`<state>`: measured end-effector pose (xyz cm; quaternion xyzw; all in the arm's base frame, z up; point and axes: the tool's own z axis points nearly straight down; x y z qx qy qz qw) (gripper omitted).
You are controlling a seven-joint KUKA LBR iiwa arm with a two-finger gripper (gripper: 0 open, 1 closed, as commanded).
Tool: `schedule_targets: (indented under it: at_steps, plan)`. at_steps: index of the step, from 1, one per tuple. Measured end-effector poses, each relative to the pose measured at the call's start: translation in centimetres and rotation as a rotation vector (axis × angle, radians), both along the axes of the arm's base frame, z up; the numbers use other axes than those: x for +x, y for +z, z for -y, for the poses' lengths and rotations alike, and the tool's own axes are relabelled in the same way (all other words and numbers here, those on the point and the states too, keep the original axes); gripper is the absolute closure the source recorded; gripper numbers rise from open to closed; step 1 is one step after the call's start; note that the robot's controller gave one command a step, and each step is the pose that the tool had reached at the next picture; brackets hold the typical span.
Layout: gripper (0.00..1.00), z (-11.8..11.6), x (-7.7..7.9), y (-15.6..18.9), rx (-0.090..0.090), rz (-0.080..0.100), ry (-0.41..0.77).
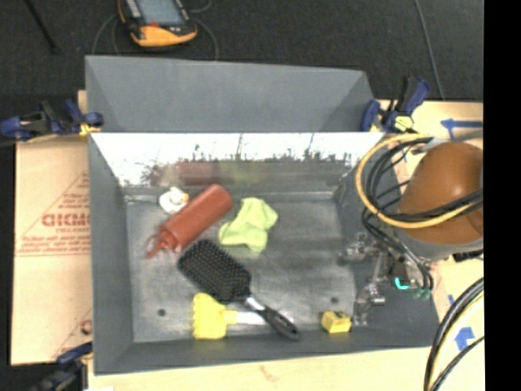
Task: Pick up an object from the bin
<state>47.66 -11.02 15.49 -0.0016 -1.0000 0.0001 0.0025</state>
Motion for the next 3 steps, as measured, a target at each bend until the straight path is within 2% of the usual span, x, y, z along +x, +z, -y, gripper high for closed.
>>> schedule_targets:
  at_steps: [1,2,3]
  plan:
    - [0.00,0.0,0.2,0.4,-0.002,0.008,0.004]
    - [0.00,-1.5,0.4,-2.0,-0.005,0.016,0.090]
    - [0.00,0.1,0.3,-6.3,0.000,0.013,0.467]
